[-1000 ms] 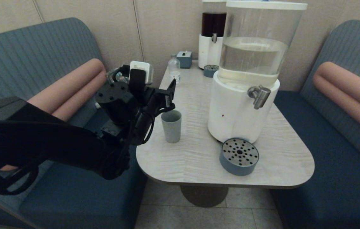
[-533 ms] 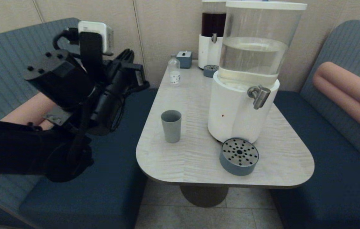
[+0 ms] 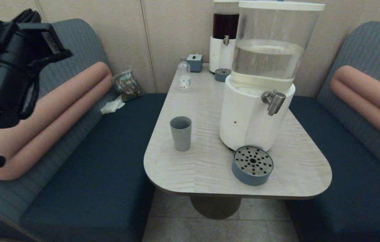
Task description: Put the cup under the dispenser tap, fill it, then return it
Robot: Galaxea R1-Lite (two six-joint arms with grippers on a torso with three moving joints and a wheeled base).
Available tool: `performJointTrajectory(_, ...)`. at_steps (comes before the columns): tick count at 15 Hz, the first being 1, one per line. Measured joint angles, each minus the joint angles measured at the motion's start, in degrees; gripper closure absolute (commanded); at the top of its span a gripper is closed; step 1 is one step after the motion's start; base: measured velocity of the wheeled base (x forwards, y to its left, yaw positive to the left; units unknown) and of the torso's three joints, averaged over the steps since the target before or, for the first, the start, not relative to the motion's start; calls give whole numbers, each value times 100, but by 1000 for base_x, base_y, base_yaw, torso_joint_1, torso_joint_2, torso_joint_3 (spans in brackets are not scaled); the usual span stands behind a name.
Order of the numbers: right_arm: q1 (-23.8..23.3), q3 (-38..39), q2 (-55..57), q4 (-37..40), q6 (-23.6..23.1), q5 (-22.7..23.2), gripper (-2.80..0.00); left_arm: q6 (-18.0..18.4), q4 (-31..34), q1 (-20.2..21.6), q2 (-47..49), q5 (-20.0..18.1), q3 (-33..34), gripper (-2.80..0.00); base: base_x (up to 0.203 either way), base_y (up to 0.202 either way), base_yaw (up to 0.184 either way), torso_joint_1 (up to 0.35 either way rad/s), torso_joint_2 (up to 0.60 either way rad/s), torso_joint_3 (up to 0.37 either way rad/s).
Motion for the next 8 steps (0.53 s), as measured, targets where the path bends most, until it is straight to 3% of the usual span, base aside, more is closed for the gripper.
performJointTrajectory(4,-2,0,0,1,0,-2,0,85,829,725,-955,17,87,0,0,0,0,0,0,0)
performJointTrajectory(8,-2,0,0,-2,0,-2,0,284,1364,932,-2016,238,370,0,0,0,0,0,0,0)
